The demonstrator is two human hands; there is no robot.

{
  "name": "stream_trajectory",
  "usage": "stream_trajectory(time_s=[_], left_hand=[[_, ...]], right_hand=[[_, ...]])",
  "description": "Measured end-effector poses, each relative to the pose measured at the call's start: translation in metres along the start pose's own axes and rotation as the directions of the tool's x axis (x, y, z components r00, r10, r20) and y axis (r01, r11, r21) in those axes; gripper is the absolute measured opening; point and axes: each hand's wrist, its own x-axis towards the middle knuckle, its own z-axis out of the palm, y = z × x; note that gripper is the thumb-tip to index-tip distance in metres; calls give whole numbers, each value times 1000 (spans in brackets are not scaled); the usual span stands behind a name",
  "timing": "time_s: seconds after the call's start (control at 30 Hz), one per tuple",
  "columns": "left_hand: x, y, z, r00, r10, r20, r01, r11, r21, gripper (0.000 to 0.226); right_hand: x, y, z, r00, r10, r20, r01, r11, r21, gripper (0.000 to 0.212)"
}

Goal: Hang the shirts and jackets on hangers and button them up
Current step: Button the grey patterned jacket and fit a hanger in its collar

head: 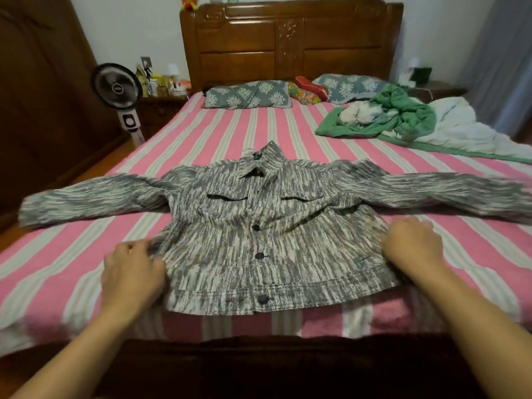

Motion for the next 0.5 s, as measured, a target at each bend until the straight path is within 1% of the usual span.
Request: stream_trajectory(time_s=[0.03, 0.07, 0.1, 0.13, 0.17, 0.2, 0.27, 0.3, 0.33, 0.37, 0.4, 0.5], left_hand=[[4, -14, -1, 993, -106, 52, 101, 990, 100, 44], [9, -22, -1, 970, -208, 124, 189, 970, 153, 48], [13, -26, 0, 945, -256, 205, 224, 960, 168, 49], [16, -23, -3, 929, -265, 259, 233, 961, 148, 45], [21, -19, -3, 927, -251, 277, 239, 968, 79, 37], [27, -15, -4, 926, -254, 280, 273, 962, -29, 32], [35, -7, -10, 921, -289, 260, 342, 920, -192, 32], [37, -4, -17, 924, -286, 254, 347, 906, -241, 35], [38, -1, -25, 924, -290, 250, 357, 888, -289, 38], [40, 3, -36, 921, -294, 257, 370, 865, -338, 40], [43, 8, -50, 914, -290, 283, 388, 826, -409, 41], [55, 10, -106, 875, -214, 435, 461, 644, -611, 35]], right_hand=[[3, 12, 2, 996, 50, 77, -56, 996, 65, 29], [5, 19, 4, 983, 61, 172, -84, 988, 133, 29], [6, 23, 6, 967, 35, 251, -91, 972, 215, 30], [8, 26, 8, 955, -13, 295, -81, 950, 303, 30], [9, 30, 7, 946, -67, 318, -66, 918, 390, 30], [9, 34, 4, 932, -115, 345, -65, 881, 469, 28], [6, 46, -4, 897, -174, 406, -122, 786, 606, 25], [3, 50, -10, 885, -181, 429, -178, 720, 671, 25], [-3, 50, -20, 876, -176, 449, -255, 620, 742, 27], [-6, 48, -30, 878, -158, 452, -321, 506, 800, 27], [-8, 44, -42, 895, -113, 433, -354, 411, 840, 24], [-10, 28, -78, 936, 45, 348, -350, 214, 912, 14]])
